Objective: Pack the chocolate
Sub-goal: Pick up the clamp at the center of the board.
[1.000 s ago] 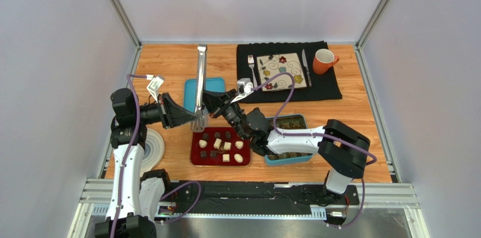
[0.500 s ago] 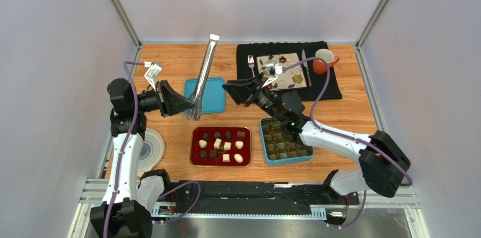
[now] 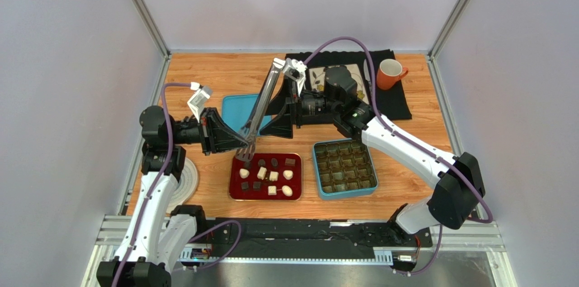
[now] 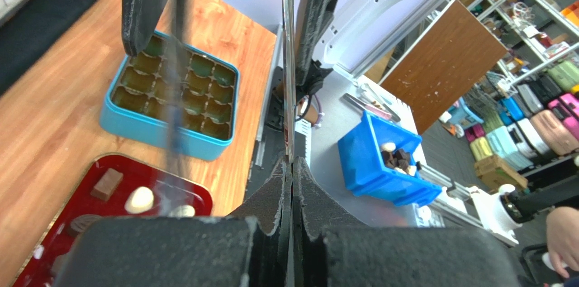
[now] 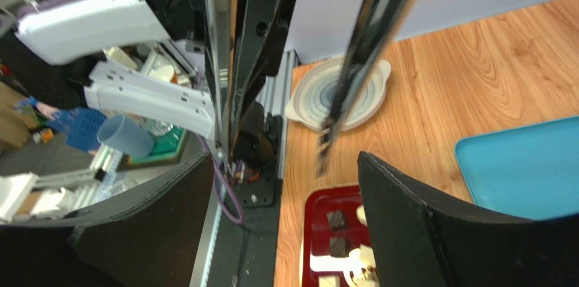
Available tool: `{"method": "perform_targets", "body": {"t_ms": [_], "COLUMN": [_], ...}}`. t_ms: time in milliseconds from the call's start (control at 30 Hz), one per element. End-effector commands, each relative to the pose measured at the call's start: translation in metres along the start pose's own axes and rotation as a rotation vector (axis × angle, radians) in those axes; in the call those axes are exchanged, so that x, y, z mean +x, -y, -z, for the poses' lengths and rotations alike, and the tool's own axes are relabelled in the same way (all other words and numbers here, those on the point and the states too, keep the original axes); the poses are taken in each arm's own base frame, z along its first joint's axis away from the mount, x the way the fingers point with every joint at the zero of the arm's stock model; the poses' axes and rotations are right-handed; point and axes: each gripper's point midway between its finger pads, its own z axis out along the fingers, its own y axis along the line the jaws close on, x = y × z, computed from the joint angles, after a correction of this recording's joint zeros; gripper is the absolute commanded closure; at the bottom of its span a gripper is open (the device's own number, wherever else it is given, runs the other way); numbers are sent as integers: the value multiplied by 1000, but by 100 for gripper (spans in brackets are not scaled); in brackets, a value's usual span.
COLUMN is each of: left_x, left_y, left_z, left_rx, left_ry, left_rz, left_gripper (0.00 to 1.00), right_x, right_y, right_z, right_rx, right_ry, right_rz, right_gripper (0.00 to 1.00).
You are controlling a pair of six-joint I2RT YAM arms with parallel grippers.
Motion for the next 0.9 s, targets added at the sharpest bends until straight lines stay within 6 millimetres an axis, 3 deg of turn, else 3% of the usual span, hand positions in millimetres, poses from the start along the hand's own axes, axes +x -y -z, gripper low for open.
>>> {"method": "perform_targets", "body": {"t_ms": [0, 200, 367, 867], "left_x": [38, 43, 43, 46], "left_y": [40, 40, 41, 44], "left_z": [14, 14, 14, 14], "left_rx": [207, 211, 210, 210], "left_ry": [-206, -210, -209, -211], "left_rz": [-35, -15, -15, -30], "left_gripper": [100, 100, 100, 100], "right_x": [13, -4, -30, -56], "right_y": [-12, -6, -14, -9], "right_z": [15, 20, 20, 10], "right_rx": [-18, 60, 69, 62], "right_ry": [-97, -22, 74, 100], "right_rz": [84, 176, 247, 253], "right_gripper": [18, 18, 18, 21]}}
